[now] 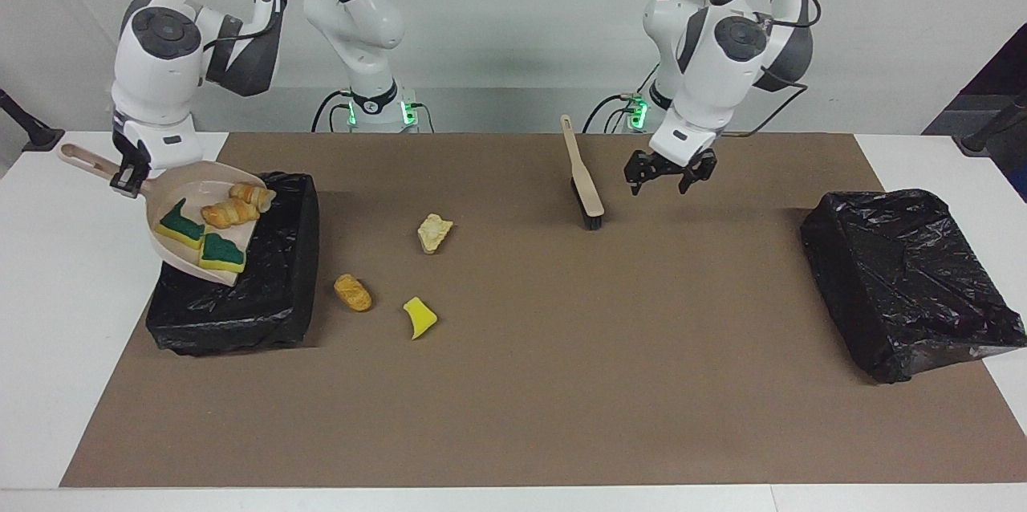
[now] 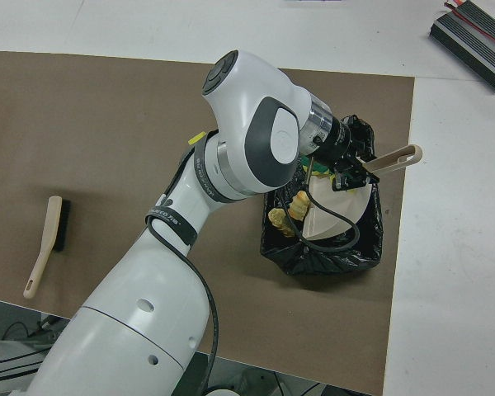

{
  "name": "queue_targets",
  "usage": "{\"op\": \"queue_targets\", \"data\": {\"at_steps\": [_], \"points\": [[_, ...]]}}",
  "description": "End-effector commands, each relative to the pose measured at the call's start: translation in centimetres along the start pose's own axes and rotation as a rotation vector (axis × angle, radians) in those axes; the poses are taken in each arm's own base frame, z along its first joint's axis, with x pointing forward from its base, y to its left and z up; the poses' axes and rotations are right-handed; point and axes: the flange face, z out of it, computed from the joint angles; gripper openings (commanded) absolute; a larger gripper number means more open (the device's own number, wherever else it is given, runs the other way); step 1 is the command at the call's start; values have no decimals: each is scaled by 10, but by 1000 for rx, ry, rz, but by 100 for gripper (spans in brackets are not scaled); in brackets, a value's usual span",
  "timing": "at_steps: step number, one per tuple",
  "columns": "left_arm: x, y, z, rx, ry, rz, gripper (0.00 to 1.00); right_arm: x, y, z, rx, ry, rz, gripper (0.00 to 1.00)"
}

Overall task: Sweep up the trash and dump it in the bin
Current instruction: 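Tip the dustpan into the black bag while the left gripper withdraws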

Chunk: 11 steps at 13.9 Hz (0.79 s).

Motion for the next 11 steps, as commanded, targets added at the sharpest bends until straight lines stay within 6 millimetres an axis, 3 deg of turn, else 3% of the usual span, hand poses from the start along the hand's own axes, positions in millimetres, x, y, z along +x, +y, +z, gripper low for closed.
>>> {"op": "queue_targets", "data": {"at_steps": [1,4,6,8,11], "points": [[17,-26,-33,31,-13,66,100,-3,-5,-2,-14,-88,7,0],[14,-38,-65,68,-41,125,100,10,-2,-10,-13,-151,-26,0],[13,-38,-63,67,-46,134,100,25,-1,-13,-13,-231,-23,0],[15,-52,-63,61,-39,99,100,42,1,-28,-10,-279,-15,0],[16,-56,-63,62,-39,96,100,59,-1,-51,-3,-337,35,0]]}}
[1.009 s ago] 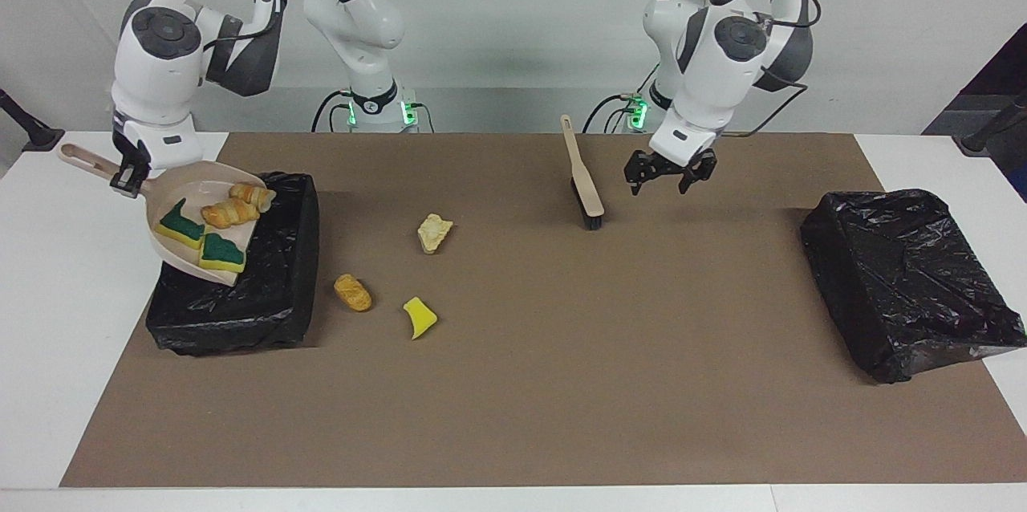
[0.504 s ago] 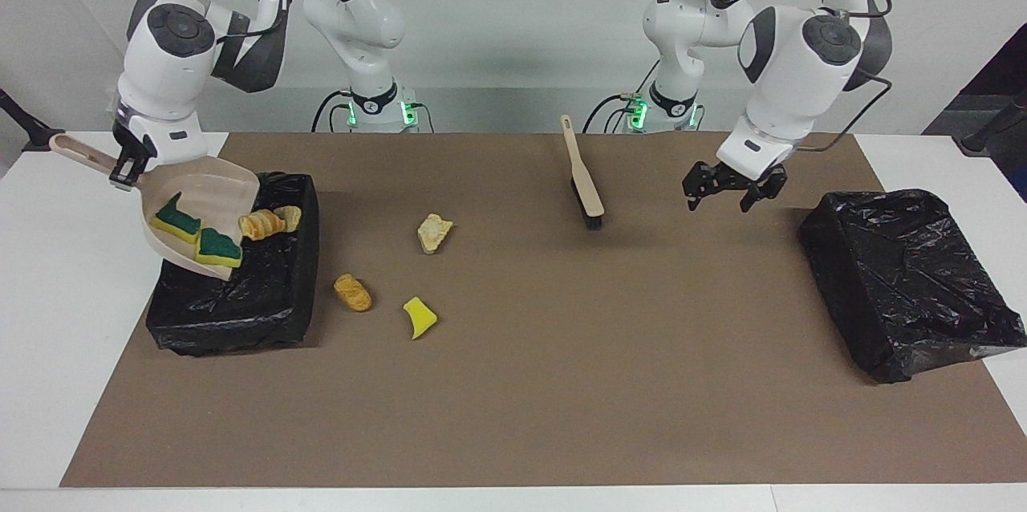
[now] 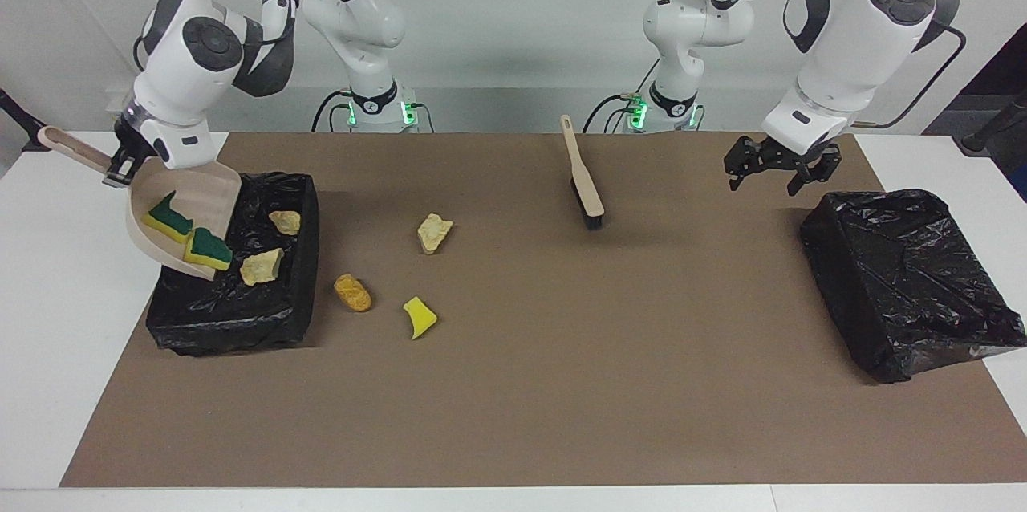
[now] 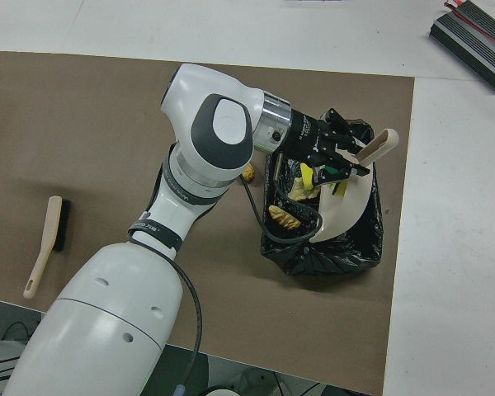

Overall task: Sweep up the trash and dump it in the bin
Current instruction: 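Tip the dustpan into the black bag while the left gripper withdraws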

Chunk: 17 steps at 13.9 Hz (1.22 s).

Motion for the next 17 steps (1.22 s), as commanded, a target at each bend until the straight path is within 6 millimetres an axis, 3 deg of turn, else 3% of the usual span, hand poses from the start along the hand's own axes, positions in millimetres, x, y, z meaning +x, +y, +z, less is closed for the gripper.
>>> {"op": "queue_targets", "data": {"at_steps": [1,3,7,10,11,13,15,17], "points": [[2,-6,-3,13,-5,6,100,0,-6,-17,5,-66,34,0],[2,-6,-3,13,-5,6,100,-3,-7,-20,9,-110,22,0],[3,-6,-2,12,-7,6,100,3,-6,-48,-34,-201,-19,0],[2,-6,-3,13,-5,6,100,1,-7,-50,-21,-238,-23,0],[3,-6,-2,12,-7,8,100,1,-6,-61,-33,-258,-26,0],[3,-6,-2,12,-7,8,100,-20,-1,-75,-5,-224,34,0],[3,-6,-2,12,-7,8,100,-39,0,-86,23,-81,97,0],[3,-6,-2,12,-7,8,100,-47,-1,-96,44,5,200,0]]}}
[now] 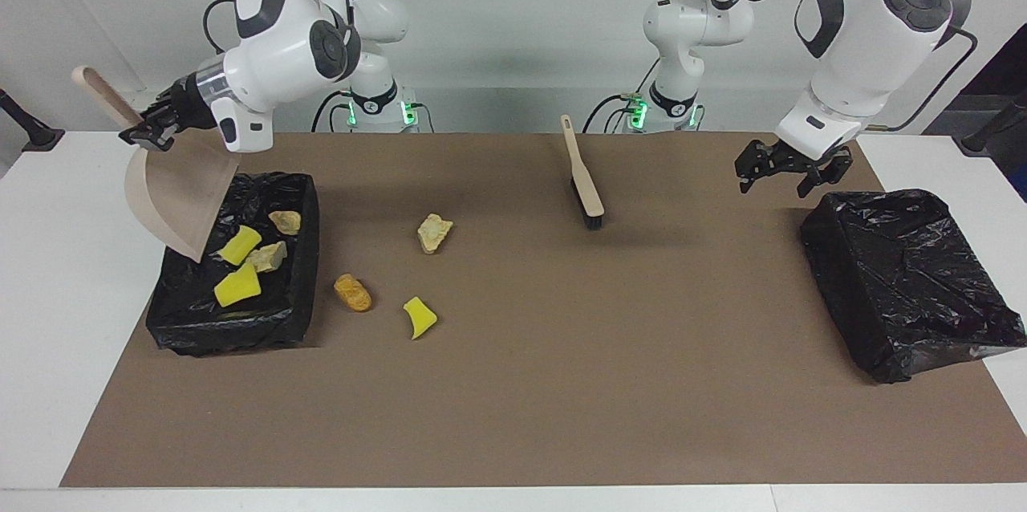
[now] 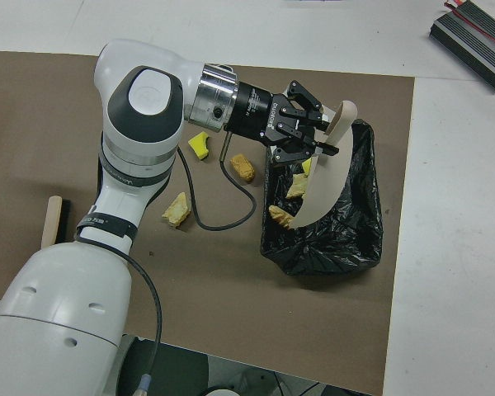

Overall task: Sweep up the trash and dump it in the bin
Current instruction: 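Tip the dustpan into the black bag while the left gripper withdraws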

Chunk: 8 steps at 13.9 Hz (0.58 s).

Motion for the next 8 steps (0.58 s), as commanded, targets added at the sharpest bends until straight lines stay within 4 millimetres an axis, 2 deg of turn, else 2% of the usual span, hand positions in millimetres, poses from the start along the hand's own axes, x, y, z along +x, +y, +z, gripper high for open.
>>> {"op": "queue_targets", "data": {"at_steps": [1,4,6,8], "points": [[3,-3,-3,13,-5,11,100,-17,3,-17,33,118,173,0],[2,-3,-4,13,-4,11,100,4,0,-32,105,297,350,0],[2,-3,-4,13,-4,11,100,15,6,-36,160,359,490,0],[3,-3,-3,13,-5,9,100,19,17,-62,225,492,584,0]]}}
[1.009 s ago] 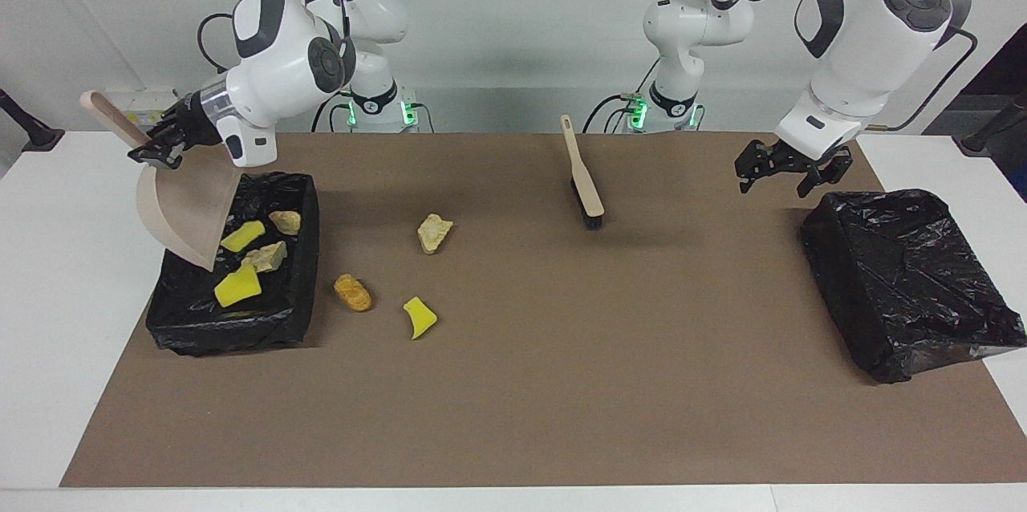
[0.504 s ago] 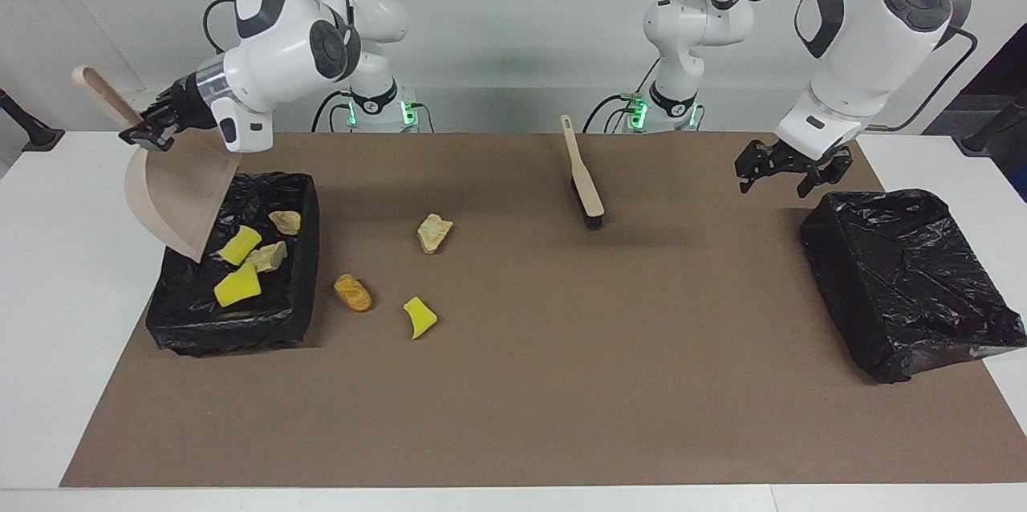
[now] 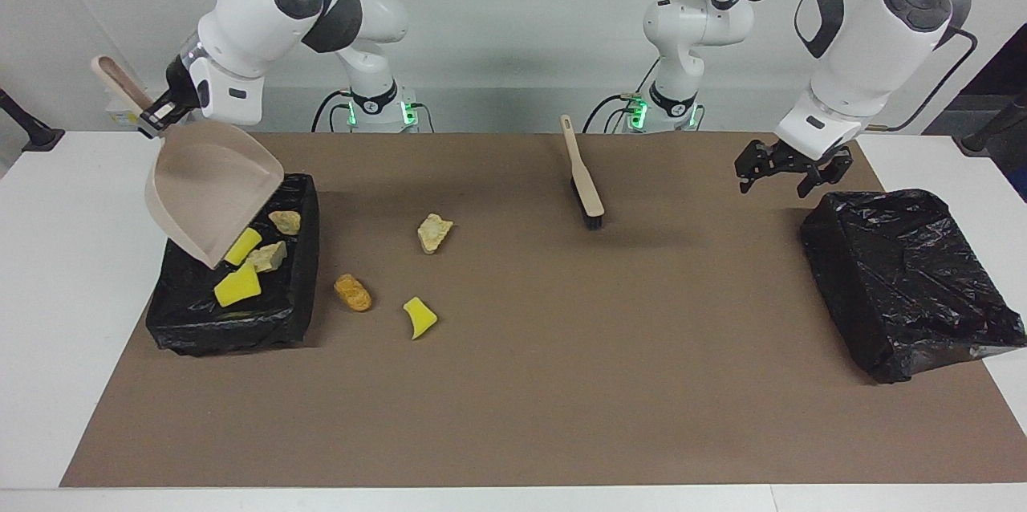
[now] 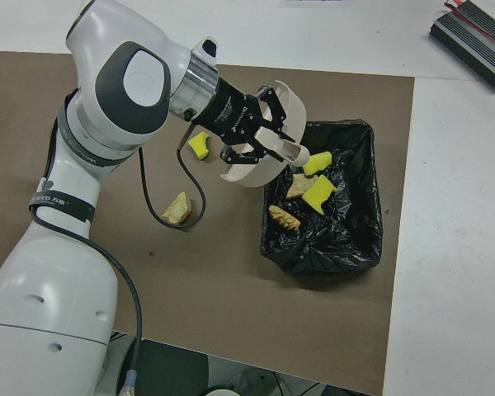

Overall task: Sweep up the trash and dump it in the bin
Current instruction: 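Tip the dustpan into the black bag while the left gripper withdraws, then bring the empty dustpan back and set it on the table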

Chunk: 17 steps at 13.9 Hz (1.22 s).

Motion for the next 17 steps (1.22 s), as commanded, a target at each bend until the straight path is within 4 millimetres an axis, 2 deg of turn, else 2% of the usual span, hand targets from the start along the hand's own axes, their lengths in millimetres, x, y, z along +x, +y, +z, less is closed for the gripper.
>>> {"op": "queue_targets", "data": {"at_steps": [1,2,4,7,9,11,12,14,17], "points": [[2,-3,-4,13,-4,9,100,20,9,-20,100,126,153,0],[3,-3,-3,13,-5,11,100,28,5,-22,130,156,228,0],[3,-3,-3,13,-5,11,100,66,-12,-53,165,218,349,0],[2,-3,-4,13,-4,9,100,120,-17,-85,205,272,505,0],[3,-3,-3,13,-5,11,100,157,-22,-93,244,292,592,0],[3,1,-4,13,-2,15,100,208,-42,-108,277,306,681,0],[3,5,-4,14,-2,24,100,226,-46,-108,304,307,741,0],[3,2,-4,13,-2,20,100,257,-59,-111,418,357,811,0],[3,-3,-4,14,-4,17,100,319,-117,-119,453,380,850,0]]}}
